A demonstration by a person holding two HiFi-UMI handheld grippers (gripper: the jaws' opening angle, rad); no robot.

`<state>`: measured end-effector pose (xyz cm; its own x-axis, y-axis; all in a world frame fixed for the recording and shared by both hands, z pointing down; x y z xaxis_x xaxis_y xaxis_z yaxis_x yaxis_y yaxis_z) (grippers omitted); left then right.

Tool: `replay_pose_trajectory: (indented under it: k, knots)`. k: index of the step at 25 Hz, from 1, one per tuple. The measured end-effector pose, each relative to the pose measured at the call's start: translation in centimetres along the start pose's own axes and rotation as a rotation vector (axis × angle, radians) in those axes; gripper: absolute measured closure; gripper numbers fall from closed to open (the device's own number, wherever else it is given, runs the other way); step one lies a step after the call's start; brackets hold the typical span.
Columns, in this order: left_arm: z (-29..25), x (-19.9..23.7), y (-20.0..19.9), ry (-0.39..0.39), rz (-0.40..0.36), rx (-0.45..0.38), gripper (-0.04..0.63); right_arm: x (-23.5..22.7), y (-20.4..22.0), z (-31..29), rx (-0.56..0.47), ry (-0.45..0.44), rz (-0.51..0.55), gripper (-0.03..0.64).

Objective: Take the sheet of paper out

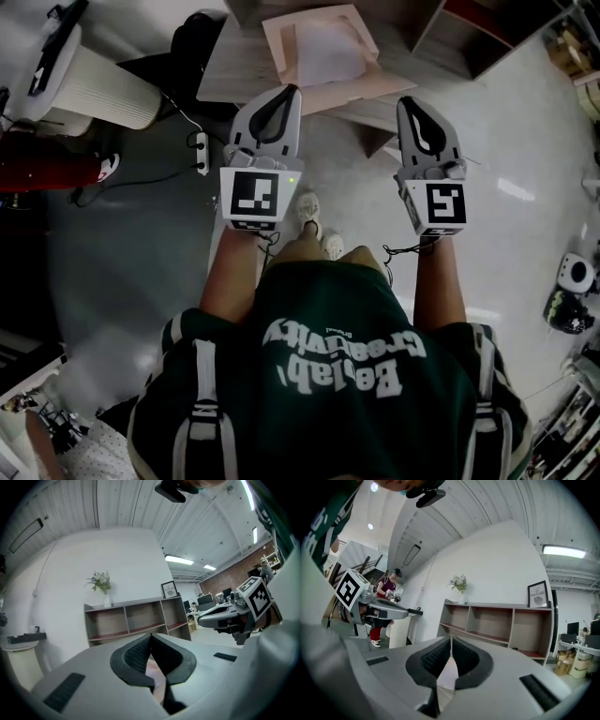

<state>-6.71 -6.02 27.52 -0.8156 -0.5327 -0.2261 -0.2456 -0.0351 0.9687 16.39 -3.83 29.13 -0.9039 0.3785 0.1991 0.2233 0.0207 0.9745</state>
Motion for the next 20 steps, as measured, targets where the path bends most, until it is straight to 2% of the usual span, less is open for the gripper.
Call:
replay_pose_trajectory:
  k: [2,3,6,10,16,20]
  knots:
    - [-1.8,1.3,0.5,0.021,-0.006,0.005,0.577,-0.3,0.1,-1.9,0.079,0.022,-0.01,0.58]
    - [-2.6,2.0,0.8,0.031,-0.005,0.009,0.577,-0.4,0.1,-2.9,0.085,0.026,-0.013,0.58]
    - [-5.1,4.1,1.7,0.064,0.006,0.016,0.577,-0.6,-0.1,-6.3,0.002,0.019,-0.006,0.58]
    - [-7.7,6.8,2.8,0.093,0.019,0.016,0.577,-0.6,-0.1,-9.6,0.091,0.045,-0.013,0.58]
    - [-10.5,9.7,4.1,0.143,0.038,-0.002,0.577,-0.5,-0.5,-12.9,0.058,0.074,0.028,0.58]
    - [-11.3,10.3,5.0,0.166,0.059,-0.002,0.577,-0.3,-0.1,-13.6,0.079,0.082,0.047,0.58]
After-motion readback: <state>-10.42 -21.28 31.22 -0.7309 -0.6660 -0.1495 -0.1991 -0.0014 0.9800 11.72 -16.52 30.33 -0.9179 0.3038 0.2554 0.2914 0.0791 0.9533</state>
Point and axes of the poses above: the fingertips, and each gripper's own axes: z backward along the fingers, x to its left, y out of its underside, the point moved 9 cm from there along z, backward along the fingers, and after that the axes turned 3 degrees about x, right-handed, at the moved point
